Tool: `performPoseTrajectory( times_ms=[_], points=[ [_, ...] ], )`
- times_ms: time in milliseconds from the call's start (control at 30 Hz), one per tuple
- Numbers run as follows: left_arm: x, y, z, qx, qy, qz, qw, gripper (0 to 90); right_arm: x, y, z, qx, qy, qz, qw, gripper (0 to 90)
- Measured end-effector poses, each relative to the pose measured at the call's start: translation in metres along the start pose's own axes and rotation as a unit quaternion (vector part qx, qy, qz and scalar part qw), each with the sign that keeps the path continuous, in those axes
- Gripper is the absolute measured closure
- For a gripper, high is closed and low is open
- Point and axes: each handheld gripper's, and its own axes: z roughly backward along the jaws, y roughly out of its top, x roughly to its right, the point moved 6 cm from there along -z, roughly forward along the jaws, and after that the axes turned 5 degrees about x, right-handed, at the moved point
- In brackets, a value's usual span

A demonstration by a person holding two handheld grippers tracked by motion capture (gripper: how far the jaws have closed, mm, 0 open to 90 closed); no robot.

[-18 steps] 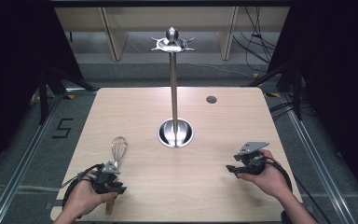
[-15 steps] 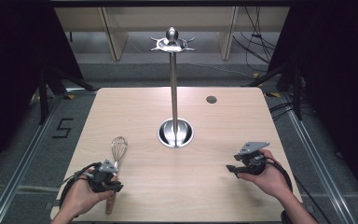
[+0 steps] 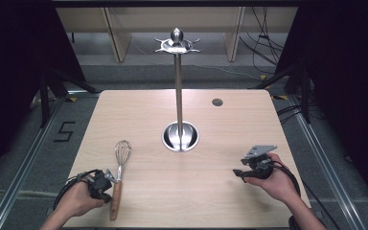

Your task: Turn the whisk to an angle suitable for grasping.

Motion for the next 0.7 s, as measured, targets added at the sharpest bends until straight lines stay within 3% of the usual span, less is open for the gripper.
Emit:
performPoseTrajectory(
  times_ms=[100, 133, 233, 267, 300, 333, 367, 400, 433, 467, 500, 533, 567, 667, 700],
  points=[
    [0.003, 0.005, -0.002, 0.004, -0.006, -0.007, 1.0, 89.4, 0.0, 0.0, 0.0, 0.001, 0.0, 0.0, 1.0, 45.9],
    [0.006, 0.011, -0.004, 0.001, -0.017, -0.021, 0.9996, 89.3, 0.0, 0.0, 0.0, 0.0, 0.0, 0.0, 1.0, 45.9],
    [0.012, 0.026, -0.008, -0.002, -0.023, -0.042, 0.9988, 89.3, -0.001, 0.0, 0.001, -0.008, 0.004, 0.001, 1.0, 45.9],
    [0.013, 0.032, -0.008, -0.016, -0.025, -0.056, 0.998, 89.2, -0.001, 0.0, 0.001, -0.008, 0.003, 0.001, 1.0, 45.9],
    [0.013, 0.032, -0.008, -0.016, -0.025, -0.056, 0.998, 89.2, -0.001, 0.0, 0.001, -0.008, 0.003, 0.001, 1.0, 45.9],
    [0.018, 0.045, -0.011, -0.018, -0.027, -0.075, 0.9966, 89.2, -0.001, 0.0, 0.0, 0.001, 0.0, 0.001, 1.0, 45.9],
    [0.018, 0.045, -0.011, -0.018, -0.027, -0.075, 0.9966, 89.2, -0.001, 0.0, 0.0, 0.001, 0.0, 0.001, 1.0, 45.9],
    [0.024, 0.058, -0.015, -0.019, -0.029, -0.093, 0.9951, 89.2, 0.0, 0.001, 0.0, 0.005, -0.001, 0.005, 1.0, 45.9],
    [0.024, 0.058, -0.015, -0.019, -0.029, -0.093, 0.9951, 89.2, 0.0, 0.001, 0.0, 0.005, -0.001, 0.005, 1.0, 45.9],
    [0.029, 0.072, -0.019, -0.019, -0.031, -0.103, 0.994, 89.1, 0.0, 0.0, 0.0, 0.003, 0.0, 0.004, 1.0, 45.8],
    [0.029, 0.072, -0.019, -0.019, -0.031, -0.103, 0.994, 89.1, 0.0, 0.0, 0.0, 0.003, 0.0, 0.004, 1.0, 45.8],
    [0.032, 0.086, -0.022, -0.018, -0.032, -0.117, 0.9924, 89.1, 0.0, 0.0, 0.002, -0.007, 0.006, 0.004, 0.9999, 45.8],
    [0.032, 0.086, -0.022, -0.018, -0.032, -0.117, 0.9924, 89.1, 0.0, 0.0, 0.002, -0.007, 0.006, 0.004, 0.9999, 45.8],
    [0.036, 0.114, -0.03, -0.013, -0.033, -0.141, 0.9893, 89.1, 0.0, -0.001, 0.002, -0.005, 0.006, -0.001, 1.0, 45.8],
    [0.036, 0.114, -0.03, -0.013, -0.033, -0.141, 0.9893, 89.0, 0.0, -0.001, 0.002, -0.005, 0.006, -0.001, 1.0, 45.8]
  ],
)
